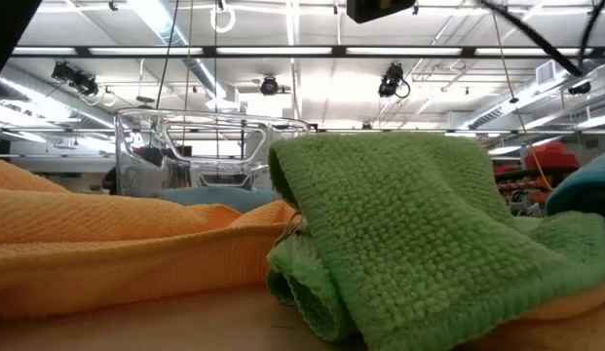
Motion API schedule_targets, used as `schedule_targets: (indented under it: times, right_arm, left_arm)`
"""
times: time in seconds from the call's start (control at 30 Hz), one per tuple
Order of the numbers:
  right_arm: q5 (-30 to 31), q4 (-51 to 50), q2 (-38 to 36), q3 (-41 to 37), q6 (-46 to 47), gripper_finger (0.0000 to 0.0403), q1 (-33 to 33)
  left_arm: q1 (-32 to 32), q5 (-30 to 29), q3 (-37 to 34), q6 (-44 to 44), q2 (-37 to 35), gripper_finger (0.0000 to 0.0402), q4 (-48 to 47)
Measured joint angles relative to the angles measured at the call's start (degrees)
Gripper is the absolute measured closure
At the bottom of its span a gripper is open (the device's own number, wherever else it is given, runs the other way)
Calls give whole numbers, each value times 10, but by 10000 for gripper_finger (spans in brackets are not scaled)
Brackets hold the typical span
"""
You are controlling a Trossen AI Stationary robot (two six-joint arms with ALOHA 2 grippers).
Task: Fold microfiber towels
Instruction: Fold the blue towel
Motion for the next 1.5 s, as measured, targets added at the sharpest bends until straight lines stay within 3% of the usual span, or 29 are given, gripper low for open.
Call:
schedule_targets:
  times: [0.43, 0.57, 0.7, 0.8, 1.03, 1.33, 1.5]
  right_arm:
    - [-55, -60, -3, 0, 83, 247, 1]
    - [-56, -80, -31, 0, 85, 207, 1]
    - [-60, -166, -84, 0, 111, 180, 1]
    - [-67, -219, -124, 0, 118, 174, 2]
    - [-71, -218, -163, 0, 107, 175, 2]
    - [-104, -190, -159, 0, 205, 175, 45]
    - [-102, -143, -112, 0, 247, 176, 67]
  left_arm:
    - [0, 0, 0, 1, 0, 267, 0]
    - [0, 0, 0, 1, 0, 272, -1]
    - [0, 0, 0, 1, 0, 274, -1]
    - [0, 0, 0, 1, 0, 272, -1]
    - [0, 0, 0, -2, 0, 277, -2]
    - [0, 0, 0, -1, 0, 279, -1]
    - [1, 0, 0, 0, 0, 283, 0]
